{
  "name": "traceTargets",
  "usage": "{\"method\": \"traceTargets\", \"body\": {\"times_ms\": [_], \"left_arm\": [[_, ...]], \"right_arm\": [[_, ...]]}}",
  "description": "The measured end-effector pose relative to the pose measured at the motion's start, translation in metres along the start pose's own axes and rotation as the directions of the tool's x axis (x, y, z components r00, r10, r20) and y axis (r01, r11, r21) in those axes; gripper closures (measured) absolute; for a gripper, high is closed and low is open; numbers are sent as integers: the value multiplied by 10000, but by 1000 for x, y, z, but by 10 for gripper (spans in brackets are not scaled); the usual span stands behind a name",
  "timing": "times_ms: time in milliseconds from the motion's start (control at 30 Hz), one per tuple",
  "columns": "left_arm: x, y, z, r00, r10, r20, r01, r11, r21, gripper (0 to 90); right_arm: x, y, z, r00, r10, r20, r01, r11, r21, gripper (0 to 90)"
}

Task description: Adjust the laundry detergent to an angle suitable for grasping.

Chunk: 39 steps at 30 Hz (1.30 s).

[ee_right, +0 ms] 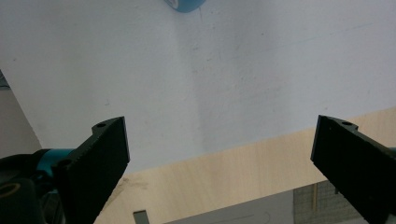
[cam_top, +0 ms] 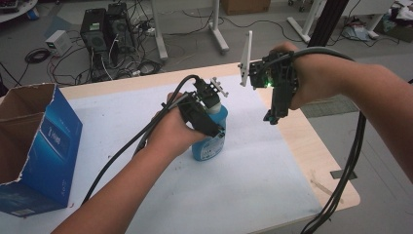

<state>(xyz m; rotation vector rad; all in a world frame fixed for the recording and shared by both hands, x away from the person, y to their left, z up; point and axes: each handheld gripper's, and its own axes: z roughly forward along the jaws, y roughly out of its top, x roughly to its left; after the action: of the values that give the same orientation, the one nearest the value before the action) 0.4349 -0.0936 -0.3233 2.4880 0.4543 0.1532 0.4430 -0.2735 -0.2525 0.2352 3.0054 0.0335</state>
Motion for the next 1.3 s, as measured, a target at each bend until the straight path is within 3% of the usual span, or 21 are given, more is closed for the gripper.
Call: {"method": "traceTargets", "body": {"times_ms": [333, 567, 633, 867, 1100, 1267, 1300], "left_arm": [[-4, -4, -8, 9999, 123, 58, -124, 9995, 293, 424], [-9, -10, -25, 9994, 292, 162, -296, 9993, 222, 424], [-10, -13, -34, 9994, 269, 230, -273, 9995, 174, 424], [-14, -27, -67, 9959, 747, 512, -768, 9963, 398, 424], [-20, -48, -101, 9927, 1018, 644, -1043, 9939, 369, 424], [-21, -61, -122, 9876, 1271, 922, -1300, 9912, 257, 423], [-21, -68, -134, 9854, 1325, 1068, -1357, 9905, 235, 423]], "right_arm": [[3, 4, 1, 10000, 5, 40, -5, 10000, 30, 34], [6, 9, 0, 10000, -94, 27, 94, 10000, 19, 34], [7, 11, 0, 9999, -122, 34, 122, 9999, 13, 34], [9, 22, -1, 9997, -229, 47, 230, 9997, -49, 34], [13, 41, 2, 9984, -564, -13, 564, 9984, -95, 34], [14, 54, 4, 9967, -805, -65, 805, 9967, -48, 34], [14, 59, 5, 9961, -882, -82, 882, 9961, -52, 34]]}}
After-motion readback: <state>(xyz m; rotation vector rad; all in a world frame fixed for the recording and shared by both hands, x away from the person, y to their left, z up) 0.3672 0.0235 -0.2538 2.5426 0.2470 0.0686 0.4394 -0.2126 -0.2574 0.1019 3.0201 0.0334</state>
